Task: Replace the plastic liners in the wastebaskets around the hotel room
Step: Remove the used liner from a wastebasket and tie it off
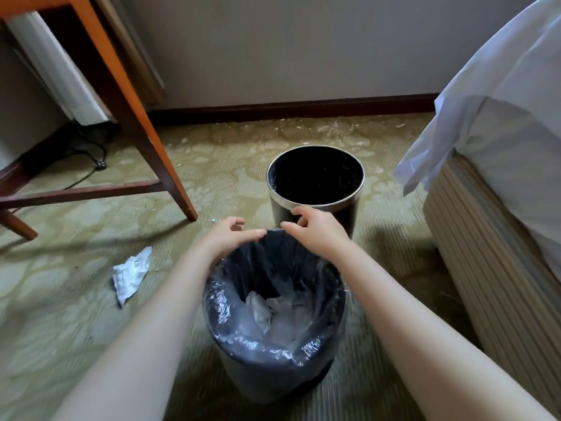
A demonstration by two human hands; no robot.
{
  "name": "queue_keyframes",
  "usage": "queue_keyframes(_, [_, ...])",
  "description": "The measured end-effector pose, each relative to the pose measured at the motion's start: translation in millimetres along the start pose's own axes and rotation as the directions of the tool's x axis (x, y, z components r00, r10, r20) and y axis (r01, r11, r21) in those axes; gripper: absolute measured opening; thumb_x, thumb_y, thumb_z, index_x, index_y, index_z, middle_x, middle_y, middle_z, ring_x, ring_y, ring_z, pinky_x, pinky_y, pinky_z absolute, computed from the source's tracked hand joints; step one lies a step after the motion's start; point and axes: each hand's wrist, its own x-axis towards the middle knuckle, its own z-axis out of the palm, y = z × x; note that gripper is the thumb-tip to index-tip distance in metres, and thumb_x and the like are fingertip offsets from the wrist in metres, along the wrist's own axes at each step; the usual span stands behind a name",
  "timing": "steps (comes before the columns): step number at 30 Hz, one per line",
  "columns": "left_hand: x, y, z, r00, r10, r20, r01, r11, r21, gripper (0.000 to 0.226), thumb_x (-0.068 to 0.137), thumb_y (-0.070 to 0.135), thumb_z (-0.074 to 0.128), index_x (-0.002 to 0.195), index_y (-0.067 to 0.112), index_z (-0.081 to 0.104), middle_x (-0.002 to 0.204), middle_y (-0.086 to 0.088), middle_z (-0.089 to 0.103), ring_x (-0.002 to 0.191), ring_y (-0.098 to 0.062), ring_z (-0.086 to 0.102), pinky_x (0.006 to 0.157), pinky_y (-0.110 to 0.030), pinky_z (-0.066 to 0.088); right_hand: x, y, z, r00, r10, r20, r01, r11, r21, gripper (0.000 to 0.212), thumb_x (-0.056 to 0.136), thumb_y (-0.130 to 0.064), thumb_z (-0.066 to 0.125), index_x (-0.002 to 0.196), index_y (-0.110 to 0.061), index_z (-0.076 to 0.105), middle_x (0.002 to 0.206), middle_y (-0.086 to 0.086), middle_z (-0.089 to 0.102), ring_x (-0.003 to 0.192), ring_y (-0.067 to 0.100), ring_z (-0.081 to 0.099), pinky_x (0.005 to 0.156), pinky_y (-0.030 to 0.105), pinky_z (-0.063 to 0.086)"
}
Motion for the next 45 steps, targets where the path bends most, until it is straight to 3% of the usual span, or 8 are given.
queue_keyframes(4, [-18.4, -36.7, 1.0, 0.996, -0.083, 0.04, 0.082, 0.996, 0.03, 0.058, 0.062, 0.049, 0.081, 0.107, 0.016, 0.065, 0.099, -0.002, 0.068, 0.092, -0.019, 0.064, 0.079, -0.029, 0.05, -14.2, 9.0, 14.9, 0.992, 0.094, 0.086, -0.076, 0.979, -0.191, 0.053, 0.081, -0.042, 0.071, 0.128, -0.023, 0.055, 0.12, 0.0, 0.063, 0.11, 0.023, 0.059, 0.086, 0.036, 0.051])
queue_keyframes(8, [-30.2, -48.1, 8.9, 0.93, 0.036, -0.366, 0.028, 0.985, 0.168, 0.016, 0.08, 0.029, 0.069, 0.075, 0.016, 0.061, 0.074, -0.003, 0.061, 0.078, -0.024, 0.056, 0.068, -0.027, 0.04, -24.5, 18.2, 14.5, 0.975, 0.05, -0.215, -0.106, 0.961, -0.254, 0.009, 0.087, -0.026, 0.063, 0.081, -0.022, 0.058, 0.087, 0.0, 0.063, 0.09, 0.027, 0.061, 0.063, 0.028, 0.04])
queue_keyframes(12, [-46.0, -36.7, 3.0, 0.788, 0.263, -0.557, -0.123, 0.953, 0.276, 0.017, 0.086, 0.021, 0.059, 0.07, 0.016, 0.065, 0.072, -0.004, 0.066, 0.074, -0.028, 0.06, 0.062, -0.026, 0.039, -36.3, 17.7, 15.6, 0.885, -0.198, -0.421, 0.061, 0.947, -0.317, 0.014, 0.093, -0.024, 0.058, 0.086, -0.016, 0.067, 0.085, 0.002, 0.068, 0.083, 0.028, 0.061, 0.06, 0.029, 0.033])
queue_keyframes(16, [-54.1, -21.8, -1.0, 0.69, 0.553, -0.467, -0.324, 0.813, 0.484, 0.016, 0.085, 0.015, 0.06, 0.072, 0.01, 0.065, 0.077, 0.0, 0.056, 0.075, -0.02, 0.052, 0.066, -0.027, 0.038, -47.4, 12.1, 18.4, 0.815, -0.451, -0.365, 0.291, 0.861, -0.416, 0.014, 0.088, -0.015, 0.059, 0.075, -0.011, 0.063, 0.073, 0.002, 0.064, 0.076, 0.028, 0.059, 0.056, 0.029, 0.03])
queue_keyframes(21, [-67.8, -23.2, 12.7, 0.952, 0.302, 0.058, -0.259, 0.687, 0.679, 0.019, 0.085, 0.032, 0.06, 0.07, 0.02, 0.06, 0.08, 0.001, 0.066, 0.073, -0.017, 0.059, 0.065, -0.031, 0.049, -58.9, 10.9, 14.1, 0.921, -0.385, 0.053, 0.345, 0.749, -0.566, 0.01, 0.083, -0.022, 0.056, 0.075, -0.028, 0.055, 0.081, -0.004, 0.066, 0.085, 0.023, 0.061, 0.07, 0.03, 0.038])
queue_keyframes(28, [-58.7, -18.2, 1.8, 0.833, 0.447, -0.327, -0.209, 0.801, 0.561, 0.027, 0.094, 0.028, 0.05, 0.113, 0.013, 0.062, 0.113, -0.005, 0.06, 0.095, -0.023, 0.058, 0.077, -0.033, 0.05, -47.5, 8.2, 4.4, 0.907, -0.161, -0.389, 0.139, 0.987, -0.084, 0.018, 0.089, -0.034, 0.062, 0.093, -0.019, 0.069, 0.093, -0.005, 0.069, 0.09, 0.017, 0.062, 0.076, 0.033, 0.049])
queue_keyframes(34, [-18.0, -18.9, 2.1, 0.973, 0.194, -0.123, -0.095, 0.828, 0.553, 0.07, 0.091, 0.04, 0.056, 0.148, 0.012, 0.026, 0.15, -0.011, 0.036, 0.13, -0.031, 0.043, 0.105, -0.044, 0.04, -18.3, 20.7, 3.9, 0.981, 0.148, -0.128, -0.164, 0.978, -0.13, 0.07, 0.091, -0.051, 0.057, 0.148, -0.018, 0.032, 0.142, 0.006, 0.05, 0.127, 0.027, 0.049, 0.095, 0.037, 0.045])
queue_keyframes(45, [-22.8, -12.4, -8.8, 0.943, 0.288, -0.168, -0.073, 0.671, 0.738, 0.025, 0.095, 0.029, 0.05, 0.078, 0.013, 0.057, 0.077, -0.004, 0.058, 0.07, -0.023, 0.055, 0.052, -0.026, 0.037, -3.7, 9.9, -7.2, 0.996, 0.066, -0.065, -0.079, 0.972, -0.221, 0.02, 0.086, -0.038, 0.07, 0.086, -0.018, 0.072, 0.081, -0.003, 0.065, 0.082, 0.018, 0.06, 0.064, 0.027, 0.043])
